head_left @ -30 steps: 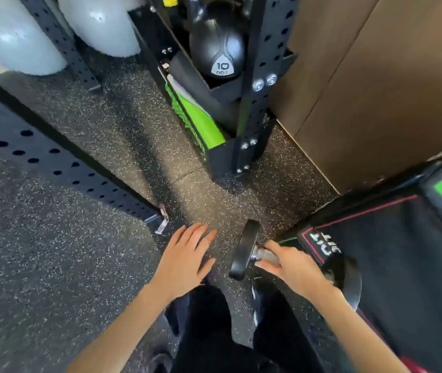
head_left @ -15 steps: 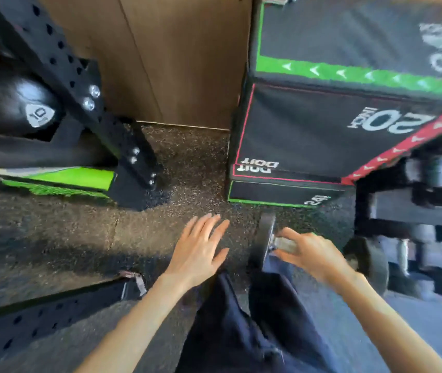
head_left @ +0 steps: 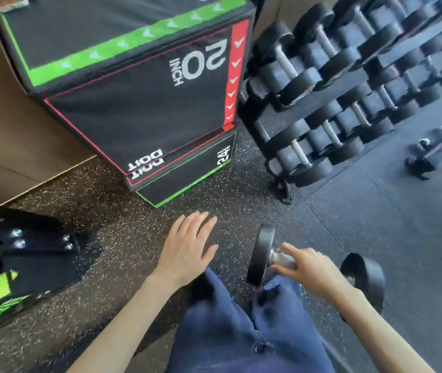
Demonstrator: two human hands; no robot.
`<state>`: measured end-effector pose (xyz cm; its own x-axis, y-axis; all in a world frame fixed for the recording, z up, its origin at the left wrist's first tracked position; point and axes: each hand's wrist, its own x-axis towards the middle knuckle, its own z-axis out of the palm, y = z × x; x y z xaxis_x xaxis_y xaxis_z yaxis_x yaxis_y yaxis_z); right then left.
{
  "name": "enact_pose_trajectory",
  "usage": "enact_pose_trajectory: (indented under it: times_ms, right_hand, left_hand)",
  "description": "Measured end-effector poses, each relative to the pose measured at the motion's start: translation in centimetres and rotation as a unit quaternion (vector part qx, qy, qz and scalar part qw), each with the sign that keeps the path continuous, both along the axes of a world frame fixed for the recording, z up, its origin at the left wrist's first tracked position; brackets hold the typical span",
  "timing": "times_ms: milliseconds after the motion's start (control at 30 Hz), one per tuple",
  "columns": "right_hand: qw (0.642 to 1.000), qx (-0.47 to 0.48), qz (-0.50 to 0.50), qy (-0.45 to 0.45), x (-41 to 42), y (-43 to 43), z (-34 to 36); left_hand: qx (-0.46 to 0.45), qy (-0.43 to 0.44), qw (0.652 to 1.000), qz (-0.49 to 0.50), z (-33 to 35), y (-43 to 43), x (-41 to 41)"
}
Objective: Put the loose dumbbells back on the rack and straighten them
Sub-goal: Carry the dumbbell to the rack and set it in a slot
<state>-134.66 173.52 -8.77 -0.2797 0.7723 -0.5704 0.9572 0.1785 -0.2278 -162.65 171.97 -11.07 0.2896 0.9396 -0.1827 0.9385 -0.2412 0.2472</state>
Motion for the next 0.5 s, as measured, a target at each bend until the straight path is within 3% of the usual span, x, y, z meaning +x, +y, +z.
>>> enact_pose_trajectory:
  times_ms: [300, 500]
  right_hand:
    - [0.985, -0.008, -0.169, 0.01, 15.9, -2.1, -0.6]
    - [0.976, -0.012, -0.217, -0.005, 27.8, 0.5, 0.5]
  left_hand:
    - [0.002, 0.003, 0.991, -0.13, -1.2, 7.8, 16.0]
    - [0.026, -0.008, 0.98, -0.199, -0.9, 12.7, 29.6]
